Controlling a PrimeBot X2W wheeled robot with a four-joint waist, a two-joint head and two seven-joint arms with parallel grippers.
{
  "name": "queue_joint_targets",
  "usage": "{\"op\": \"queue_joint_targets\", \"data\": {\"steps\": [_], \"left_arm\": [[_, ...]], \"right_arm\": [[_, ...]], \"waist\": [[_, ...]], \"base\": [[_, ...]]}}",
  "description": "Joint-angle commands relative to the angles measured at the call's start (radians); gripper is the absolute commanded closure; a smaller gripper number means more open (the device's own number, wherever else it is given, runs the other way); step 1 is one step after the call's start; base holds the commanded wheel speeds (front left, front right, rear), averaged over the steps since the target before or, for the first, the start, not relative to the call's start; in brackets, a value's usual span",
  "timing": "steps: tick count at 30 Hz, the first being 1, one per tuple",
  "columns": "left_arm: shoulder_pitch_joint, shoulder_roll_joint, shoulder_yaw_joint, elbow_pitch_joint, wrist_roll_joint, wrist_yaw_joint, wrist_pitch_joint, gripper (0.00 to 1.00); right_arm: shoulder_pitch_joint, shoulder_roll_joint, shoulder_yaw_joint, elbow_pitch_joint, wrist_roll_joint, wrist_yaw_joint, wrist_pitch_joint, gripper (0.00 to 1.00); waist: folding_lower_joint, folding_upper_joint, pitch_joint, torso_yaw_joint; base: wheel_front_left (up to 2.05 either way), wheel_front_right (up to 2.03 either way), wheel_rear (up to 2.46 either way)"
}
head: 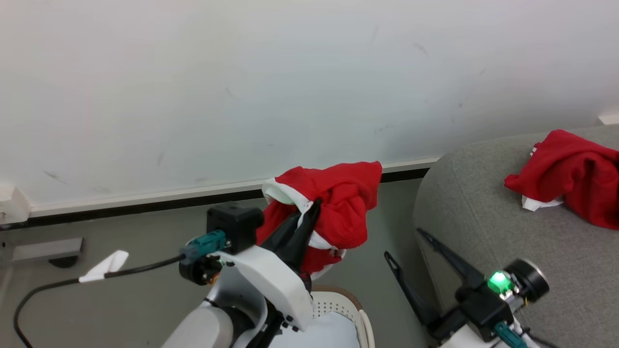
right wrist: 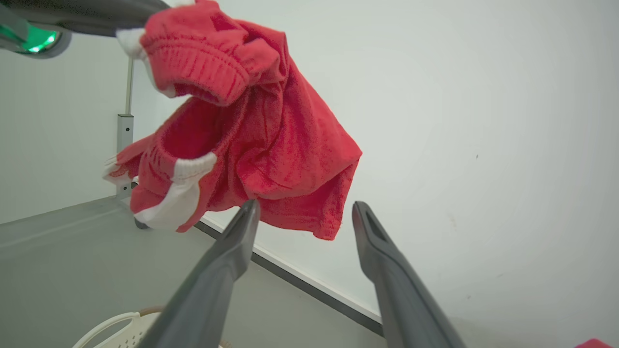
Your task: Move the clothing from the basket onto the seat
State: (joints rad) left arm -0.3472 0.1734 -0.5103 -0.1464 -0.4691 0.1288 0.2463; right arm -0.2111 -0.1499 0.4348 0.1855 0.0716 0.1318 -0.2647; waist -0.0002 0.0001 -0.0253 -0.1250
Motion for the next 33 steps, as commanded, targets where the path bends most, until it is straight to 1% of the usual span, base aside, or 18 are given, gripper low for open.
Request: {"op": "queue_joint_targets", "data": {"steps": [1, 6, 10, 11, 12, 15, 18, 20, 21, 22, 24, 27, 28, 30, 31, 32, 33], "left_arm": [[0.015, 0.002, -0.006, -0.009, -0.001, 0.000, 0.005, 1.00], [0.019, -0.005, -0.029, -0.008, -0.001, -0.007, 0.006, 1.00], [0.015, -0.011, -0.048, 0.003, -0.004, -0.016, 0.008, 1.00], [0.014, -0.014, -0.051, 0.005, -0.008, -0.019, 0.008, 1.00], [0.014, -0.014, -0.051, 0.005, -0.008, -0.019, 0.008, 1.00], [0.012, -0.022, -0.065, 0.014, -0.017, -0.028, 0.007, 1.00], [0.006, -0.024, -0.079, 0.026, -0.021, -0.041, 0.013, 1.00], [0.004, -0.030, -0.087, 0.032, -0.025, -0.048, 0.012, 1.00], [0.001, -0.032, -0.089, 0.036, -0.026, -0.050, 0.009, 1.00], [-0.001, -0.034, -0.092, 0.041, -0.025, -0.051, 0.007, 1.00], [-0.003, -0.035, -0.091, 0.050, -0.028, -0.049, 0.005, 1.00], [-0.002, -0.027, -0.085, 0.061, -0.023, -0.041, 0.002, 1.00], [-0.003, -0.022, -0.084, 0.064, -0.017, -0.041, 0.002, 1.00], [-0.010, -0.009, -0.087, 0.071, 0.004, -0.039, -0.003, 1.00], [-0.013, -0.003, -0.087, 0.075, 0.012, -0.036, -0.006, 0.58], [-0.013, -0.001, -0.086, 0.081, 0.015, -0.033, -0.013, 0.00], [-0.012, 0.001, -0.087, 0.086, 0.019, -0.033, -0.018, 0.00]], "right_arm": [[-0.064, -0.030, 0.036, 0.016, -0.011, -0.002, 0.001, 0.00], [-0.219, -0.101, 0.159, 0.087, -0.039, -0.002, 0.001, 0.00], [-0.346, -0.136, 0.262, 0.176, -0.031, -0.002, 0.001, 0.00], [-0.372, -0.138, 0.285, 0.202, -0.022, -0.002, 0.001, 0.00], [-0.372, -0.138, 0.285, 0.202, -0.022, -0.002, 0.001, 0.00], [-0.458, -0.139, 0.377, 0.289, -0.007, -0.002, 0.001, 0.00], [-0.531, -0.111, 0.486, 0.377, 0.039, -0.002, 0.001, 0.00], [-0.560, -0.088, 0.557, 0.428, 0.107, -0.002, 0.001, 0.00], [-0.579, -0.085, 0.591, 0.453, 0.128, -0.002, 0.001, 0.51], [-0.589, -0.078, 0.615, 0.465, 0.170, -0.002, 0.001, 1.00], [-0.604, -0.066, 0.642, 0.476, 0.236, -0.002, 0.001, 1.00], [-0.609, -0.063, 0.640, 0.469, 0.312, -0.002, 0.001, 1.00], [-0.612, -0.066, 0.628, 0.464, 0.331, -0.002, 0.001, 1.00], [-0.596, -0.065, 0.570, 0.451, 0.365, -0.002, 0.001, 1.00], [-0.579, -0.065, 0.548, 0.448, 0.378, -0.002, 0.001, 1.00], [-0.565, -0.065, 0.527, 0.447, 0.393, -0.002, 0.001, 1.00], [-0.558, -0.067, 0.504, 0.444, 0.400, -0.002, 0.001, 1.00]], "waist": [[0.0002, -0.0001, 0.002, -0.002], [0.0002, -0.0001, 0.006, 0.001], [0.0002, -0.0001, 0.009, 0.012], [0.0002, -0.0001, 0.010, 0.015], [0.0002, -0.0001, 0.010, 0.015], [0.0002, -0.0001, 0.012, 0.022], [0.0002, -0.0001, 0.014, 0.028], [0.0002, -0.0001, 0.016, 0.032], [0.0002, -0.0001, 0.017, 0.035], [0.0002, -0.0001, 0.017, 0.039], [0.0002, -0.0001, 0.017, 0.043], [0.0002, -0.0001, 0.021, 0.044], [0.0002, -0.0001, 0.022, 0.045], [0.0002, -0.0001, 0.025, 0.045], [0.0002, -0.0001, 0.026, 0.046], [0.0002, -0.0001, 0.026, 0.046], [0.0002, -0.0001, 0.027, 0.045]], "base": [[0.00, 0.00, 0.00], [0.00, 0.00, 0.00], [0.00, 0.00, 0.00], [0.00, 0.00, 0.00], [0.00, 0.00, 0.00], [0.00, 0.00, 0.00], [0.00, 0.00, 0.00], [0.00, 0.00, 0.00], [0.00, 0.00, 0.00], [0.00, 0.00, 0.00], [0.00, 0.00, 0.00], [0.00, 0.00, 0.00], [0.00, 0.00, 0.00], [0.00, 0.00, 0.00], [0.00, 0.00, 0.00], [0.00, 0.00, 0.00], [0.00, 0.00, 0.00]]}}
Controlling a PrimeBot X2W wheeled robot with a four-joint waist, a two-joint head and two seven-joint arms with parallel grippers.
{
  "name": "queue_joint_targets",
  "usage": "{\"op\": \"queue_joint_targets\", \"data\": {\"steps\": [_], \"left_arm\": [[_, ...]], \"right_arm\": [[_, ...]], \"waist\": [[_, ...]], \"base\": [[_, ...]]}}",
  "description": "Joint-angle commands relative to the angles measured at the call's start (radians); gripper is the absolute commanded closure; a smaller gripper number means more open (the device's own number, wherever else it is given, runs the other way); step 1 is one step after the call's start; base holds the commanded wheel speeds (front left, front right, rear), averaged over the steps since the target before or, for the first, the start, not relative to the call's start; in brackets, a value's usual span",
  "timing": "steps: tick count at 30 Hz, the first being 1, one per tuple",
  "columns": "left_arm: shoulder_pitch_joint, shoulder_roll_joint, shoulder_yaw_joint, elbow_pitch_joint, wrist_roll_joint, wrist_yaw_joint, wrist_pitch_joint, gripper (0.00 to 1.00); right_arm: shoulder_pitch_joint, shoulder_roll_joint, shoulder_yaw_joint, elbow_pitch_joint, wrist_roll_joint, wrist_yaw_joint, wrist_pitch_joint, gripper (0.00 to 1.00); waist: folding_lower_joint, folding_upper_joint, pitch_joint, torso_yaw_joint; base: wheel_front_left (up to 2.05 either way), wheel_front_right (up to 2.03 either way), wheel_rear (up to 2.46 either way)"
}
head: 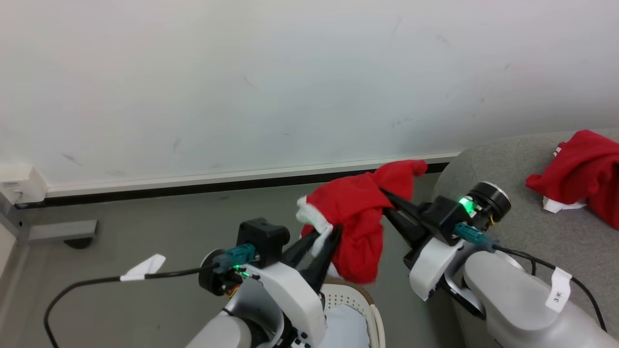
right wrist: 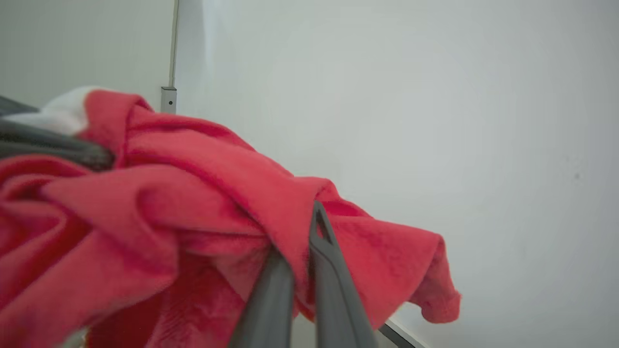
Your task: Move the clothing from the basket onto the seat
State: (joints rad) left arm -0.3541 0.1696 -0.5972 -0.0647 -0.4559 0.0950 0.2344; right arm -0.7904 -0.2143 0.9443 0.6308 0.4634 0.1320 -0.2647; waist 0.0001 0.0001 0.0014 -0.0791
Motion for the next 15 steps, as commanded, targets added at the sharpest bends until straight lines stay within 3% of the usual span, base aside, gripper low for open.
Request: {"op": "queue_joint_targets", "data": {"steps": [1, 15], "left_arm": [[-0.004, 0.007, -0.002, 0.009, 0.010, 0.000, -0.009, 0.00], [0.006, 0.032, -0.018, 0.068, 0.051, -0.006, -0.081, 0.00]], "right_arm": [[0.024, -0.007, -0.027, -0.003, 0.012, -0.003, 0.001, 1.00], [0.127, -0.037, -0.197, -0.097, 0.004, -0.003, 0.001, 1.00]], "waist": [[-0.0001, -0.0001, 0.002, -0.002], [-0.0001, -0.0001, 0.015, -0.043]], "base": [[0.00, 0.00, 0.00], [0.00, 0.00, 0.00]]}}
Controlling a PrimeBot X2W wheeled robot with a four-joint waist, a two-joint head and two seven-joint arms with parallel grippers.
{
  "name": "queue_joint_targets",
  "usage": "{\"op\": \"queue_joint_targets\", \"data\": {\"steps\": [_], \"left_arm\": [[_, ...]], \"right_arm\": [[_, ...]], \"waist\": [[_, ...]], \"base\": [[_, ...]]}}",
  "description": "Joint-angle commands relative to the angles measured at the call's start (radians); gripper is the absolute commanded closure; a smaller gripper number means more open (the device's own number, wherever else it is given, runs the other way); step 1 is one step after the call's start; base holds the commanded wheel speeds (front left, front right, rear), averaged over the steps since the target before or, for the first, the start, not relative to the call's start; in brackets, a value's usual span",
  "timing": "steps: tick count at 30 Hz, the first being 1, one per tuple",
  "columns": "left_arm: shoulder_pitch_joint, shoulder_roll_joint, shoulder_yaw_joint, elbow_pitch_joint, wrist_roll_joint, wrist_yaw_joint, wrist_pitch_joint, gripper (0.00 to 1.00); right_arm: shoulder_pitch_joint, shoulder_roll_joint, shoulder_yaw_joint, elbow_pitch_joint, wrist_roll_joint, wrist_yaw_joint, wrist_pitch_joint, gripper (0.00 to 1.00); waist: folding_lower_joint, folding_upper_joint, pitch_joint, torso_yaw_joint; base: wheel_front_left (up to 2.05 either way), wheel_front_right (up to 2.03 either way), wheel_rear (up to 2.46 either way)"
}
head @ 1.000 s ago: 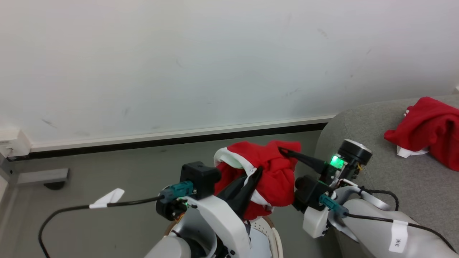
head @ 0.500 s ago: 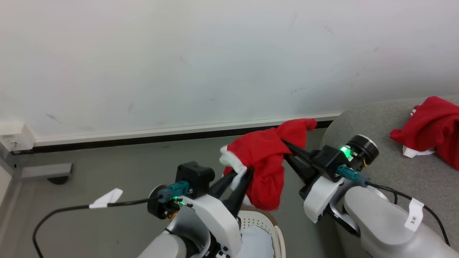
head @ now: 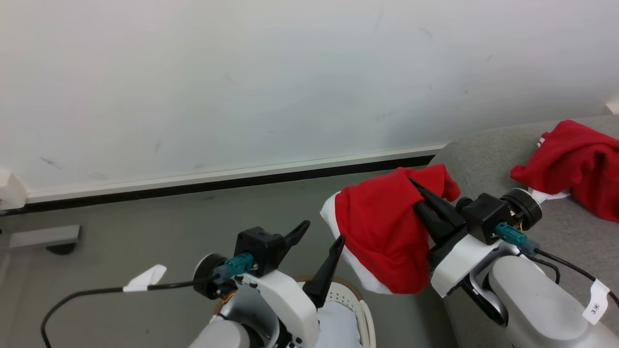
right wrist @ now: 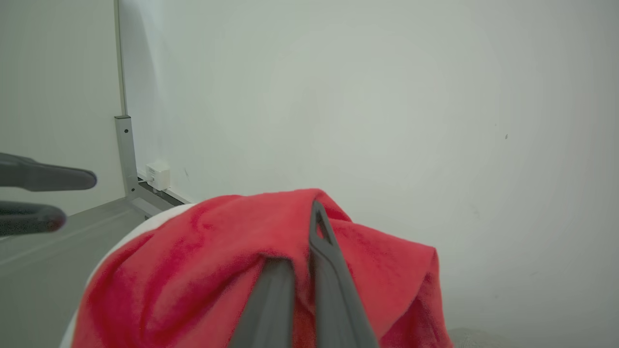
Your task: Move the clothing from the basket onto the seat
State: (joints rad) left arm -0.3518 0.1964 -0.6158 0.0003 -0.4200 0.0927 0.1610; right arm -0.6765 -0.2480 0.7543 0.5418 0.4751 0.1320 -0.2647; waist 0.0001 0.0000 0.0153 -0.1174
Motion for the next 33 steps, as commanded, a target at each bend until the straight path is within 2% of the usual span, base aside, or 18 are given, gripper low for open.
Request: {"op": "queue_joint_targets", "data": {"steps": [1, 9, 16, 23, 27, 33], "left_arm": [[0.004, 0.005, 0.000, 0.005, 0.015, -0.003, -0.013, 0.00], [0.008, 0.011, -0.005, 0.013, 0.013, -0.007, -0.035, 0.00], [-0.001, 0.007, -0.009, 0.008, 0.014, -0.004, -0.048, 0.00], [-0.041, -0.003, -0.036, 0.013, 0.031, -0.023, -0.060, 0.00], [-0.077, -0.018, -0.063, 0.014, 0.048, -0.041, -0.064, 0.00], [-0.170, -0.043, -0.103, 0.026, 0.085, -0.073, -0.062, 0.00]], "right_arm": [[0.019, -0.006, -0.015, -0.017, -0.012, -0.003, 0.001, 1.00], [0.065, -0.021, -0.080, -0.083, -0.030, -0.003, 0.001, 1.00], [0.098, -0.040, -0.134, -0.134, -0.042, -0.003, 0.001, 1.00], [0.111, -0.060, -0.212, -0.169, -0.043, -0.003, 0.001, 1.00], [0.101, -0.074, -0.281, -0.193, -0.050, -0.003, 0.001, 1.00], [0.034, -0.115, -0.434, -0.213, -0.067, -0.002, 0.001, 1.00]], "waist": [[-0.0001, 0.0000, 0.003, -0.010], [-0.0001, 0.0000, 0.017, -0.076], [-0.0001, 0.0000, 0.041, -0.183], [-0.0001, 0.0000, 0.107, -0.276], [-0.0001, 0.0000, 0.173, -0.296], [-0.0001, 0.0000, 0.310, -0.274]], "base": [[0.00, 0.00, 0.00], [0.00, 0.00, 0.00], [0.00, 0.00, 0.00], [0.00, 0.00, 0.00], [0.00, 0.00, 0.00], [0.00, 0.00, 0.00]]}}
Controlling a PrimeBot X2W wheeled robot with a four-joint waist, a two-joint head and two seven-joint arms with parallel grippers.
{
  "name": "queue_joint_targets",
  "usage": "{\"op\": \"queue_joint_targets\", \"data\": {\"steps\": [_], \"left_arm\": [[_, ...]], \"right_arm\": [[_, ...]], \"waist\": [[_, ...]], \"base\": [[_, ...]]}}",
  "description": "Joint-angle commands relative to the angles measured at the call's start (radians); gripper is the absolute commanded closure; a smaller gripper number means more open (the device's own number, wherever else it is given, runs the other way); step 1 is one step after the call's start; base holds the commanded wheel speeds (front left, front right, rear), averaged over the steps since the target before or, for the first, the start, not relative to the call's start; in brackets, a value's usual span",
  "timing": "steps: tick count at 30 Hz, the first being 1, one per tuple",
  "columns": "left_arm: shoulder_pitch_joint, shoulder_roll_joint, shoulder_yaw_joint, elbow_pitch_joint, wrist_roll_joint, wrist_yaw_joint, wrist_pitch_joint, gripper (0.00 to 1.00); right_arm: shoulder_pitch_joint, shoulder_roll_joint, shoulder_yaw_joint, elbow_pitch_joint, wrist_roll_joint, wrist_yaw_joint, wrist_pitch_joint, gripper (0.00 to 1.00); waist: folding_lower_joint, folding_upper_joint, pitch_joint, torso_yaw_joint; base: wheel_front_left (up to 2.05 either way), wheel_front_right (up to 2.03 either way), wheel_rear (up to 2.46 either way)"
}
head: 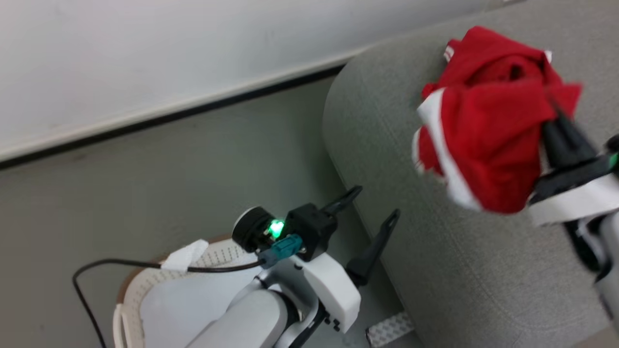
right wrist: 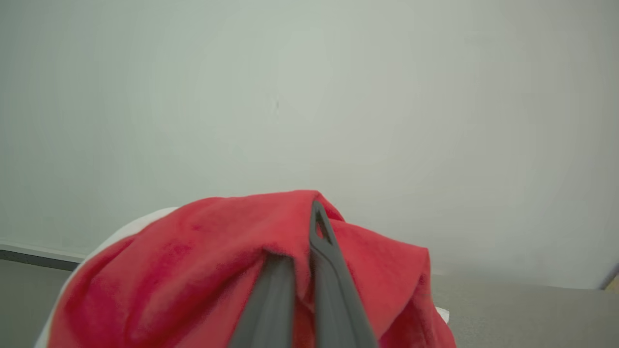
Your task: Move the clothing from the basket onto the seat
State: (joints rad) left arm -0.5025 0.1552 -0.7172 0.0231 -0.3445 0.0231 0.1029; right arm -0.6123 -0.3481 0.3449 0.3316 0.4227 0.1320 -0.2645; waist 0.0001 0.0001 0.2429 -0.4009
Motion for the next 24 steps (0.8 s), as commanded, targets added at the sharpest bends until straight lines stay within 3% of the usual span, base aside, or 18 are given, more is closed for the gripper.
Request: {"op": "queue_joint_targets", "data": {"steps": [1, 6, 10, 11, 16, 21, 22, 23, 24], "left_arm": [[-0.037, -0.006, -0.005, 0.003, 0.016, -0.009, -0.004, 0.00], [-0.114, -0.020, -0.025, 0.012, 0.041, -0.040, -0.016, 0.00], [-0.165, -0.031, -0.033, 0.017, 0.058, -0.051, -0.030, 0.00], [-0.165, -0.031, -0.033, 0.017, 0.058, -0.051, -0.030, 0.00], [-0.190, -0.047, -0.041, 0.036, 0.063, -0.053, -0.062, 0.00], [-0.182, -0.056, -0.048, 0.063, 0.057, -0.046, -0.093, 0.00], [-0.181, -0.056, -0.045, 0.068, 0.055, -0.043, -0.100, 0.00], [-0.178, -0.054, -0.044, 0.073, 0.052, -0.042, -0.104, 0.00], [-0.174, -0.051, -0.041, 0.078, 0.049, -0.039, -0.107, 0.00]], "right_arm": [[-0.052, -0.022, -0.058, -0.001, -0.019, -0.003, 0.000, 1.00], [-0.191, -0.054, -0.225, 0.065, -0.020, -0.003, 0.000, 1.00], [-0.328, -0.091, -0.385, 0.198, -0.058, -0.003, 0.000, 1.00], [-0.328, -0.091, -0.385, 0.198, -0.058, -0.003, 0.000, 1.00], [-0.448, -0.119, -0.591, 0.432, -0.192, -0.002, 0.001, 1.00], [-0.443, -0.099, -0.777, 0.584, -0.346, -0.003, 0.000, 1.00], [-0.426, -0.088, -0.805, 0.603, -0.374, -0.003, 0.000, 0.90], [-0.407, -0.076, -0.828, 0.626, -0.402, -0.003, 0.001, 0.67], [-0.393, -0.067, -0.849, 0.641, -0.428, -0.003, 0.000, 0.25]], "waist": [[-0.0001, -0.0001, 0.109, 0.015], [-0.0001, -0.0001, 0.229, 0.052], [-0.0001, -0.0001, 0.305, 0.090], [-0.0001, -0.0001, 0.305, 0.090], [-0.0001, -0.0001, 0.345, 0.138], [-0.0001, -0.0001, 0.345, 0.173], [-0.0001, -0.0001, 0.344, 0.175], [-0.0001, -0.0001, 0.341, 0.176], [-0.0001, -0.0001, 0.336, 0.176]], "base": [[0.00, 0.00, 0.00], [0.00, 0.00, 0.00], [0.00, 0.00, 0.00], [0.00, 0.00, 0.00], [0.00, 0.00, 0.00], [0.00, 0.00, 0.00], [0.00, 0.00, 0.00], [0.00, 0.00, 0.00], [0.00, 0.00, 0.00]]}}
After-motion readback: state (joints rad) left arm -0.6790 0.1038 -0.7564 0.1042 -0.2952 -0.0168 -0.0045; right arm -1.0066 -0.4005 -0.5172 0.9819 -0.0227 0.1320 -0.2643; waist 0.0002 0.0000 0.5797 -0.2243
